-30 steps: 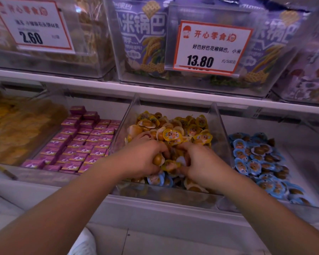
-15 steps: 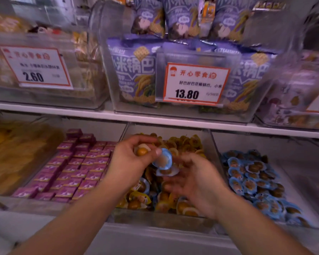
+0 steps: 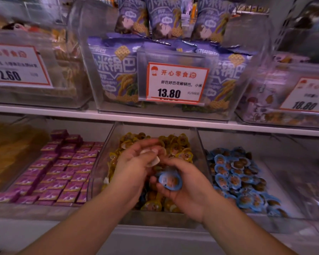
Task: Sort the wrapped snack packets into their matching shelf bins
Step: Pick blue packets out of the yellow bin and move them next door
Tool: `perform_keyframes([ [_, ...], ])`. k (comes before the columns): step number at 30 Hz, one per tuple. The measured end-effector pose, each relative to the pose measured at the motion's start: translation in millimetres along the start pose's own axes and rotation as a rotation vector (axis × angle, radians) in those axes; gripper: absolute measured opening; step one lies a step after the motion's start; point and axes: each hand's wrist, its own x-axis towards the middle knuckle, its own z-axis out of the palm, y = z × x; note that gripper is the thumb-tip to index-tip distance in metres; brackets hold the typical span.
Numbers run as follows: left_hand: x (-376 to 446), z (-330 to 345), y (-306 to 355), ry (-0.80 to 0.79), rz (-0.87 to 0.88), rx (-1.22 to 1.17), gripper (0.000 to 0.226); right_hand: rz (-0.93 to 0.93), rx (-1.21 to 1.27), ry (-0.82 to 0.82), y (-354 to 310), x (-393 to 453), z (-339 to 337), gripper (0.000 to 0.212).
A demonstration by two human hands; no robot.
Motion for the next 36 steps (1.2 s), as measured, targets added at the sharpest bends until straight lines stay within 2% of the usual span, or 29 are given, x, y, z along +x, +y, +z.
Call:
perform_keyframes([
  [4, 16, -19, 7, 0.077, 0.373, 0.586, 0.017, -0.126, -0.139, 0.079, -15, -13, -7, 0.012],
  [8, 28, -38, 8, -0.094, 0.389, 0.978, 0.020, -0.421, -0.444, 0.085, -46, -36, -24, 0.008],
  [9, 29, -41, 7, -0.149, 0.396, 1.084, 0.023, -0.512, -0.529, 0.147, -57, -40, -32, 0.008],
  [11, 27, -42, 8, -0.236, 0.463, 1.286, 0.033, -0.666, -0.783, 0.390, -77, -39, -55, 0.014],
  [13, 24, -40, 9, -0.304, 0.515, 1.396, 0.040, -0.626, -1.015, 0.570, -93, -35, -83, 0.018],
  [16, 18, -40, 7, -0.438, 0.558, 1.409, 0.030, -0.258, -1.175, 0.494, -99, -33, -122, 0.032],
  [17, 16, -40, 5, -0.486, 0.563, 1.414, 0.024, -0.195, -1.195, 0.485, -98, -33, -130, 0.036],
  [19, 13, -42, 5, -0.555, 0.558, 1.455, 0.020, -0.280, -1.232, 0.561, -100, -31, -139, 0.036],
  [21, 11, -44, 7, -0.597, 0.518, 1.499, 0.022, -0.512, -1.328, 0.742, -103, -28, -139, 0.039],
  [22, 11, -47, 10, -0.605, 0.503, 1.546, 0.023, -0.629, -1.343, 0.783, -103, -26, -134, 0.040],
  [24, 10, -53, 19, -0.561, 0.508, 1.722, 0.026, -0.810, -1.255, 0.697, -94, -25, -114, 0.041],
  [26, 8, -62, 30, -0.482, 0.561, 1.859, 0.024, -0.910, -1.229, 0.520, -77, -23, -87, 0.039],
  [28, 3, -71, 41, -0.448, 0.588, 1.896, 0.018, -0.961, -1.318, 0.300, -54, -19, -59, 0.028],
  [30, -2, -76, 47, -0.470, 0.522, 1.940, 0.019, -0.863, -1.428, 0.059, -32, -11, -35, 0.025],
  [32, -4, -79, 46, -0.483, 0.445, 2.008, 0.027, -0.652, -1.532, -0.146, -11, 2, -20, 0.031],
  [34, -5, -82, 42, -0.484, 0.429, 2.065, 0.033, -0.521, -1.688, -0.251, 6, 18, -13, 0.034],
  [36, -5, -85, 39, -0.474, 0.470, 2.090, 0.036, -0.515, -1.822, -0.269, 15, 34, -10, 0.041],
])
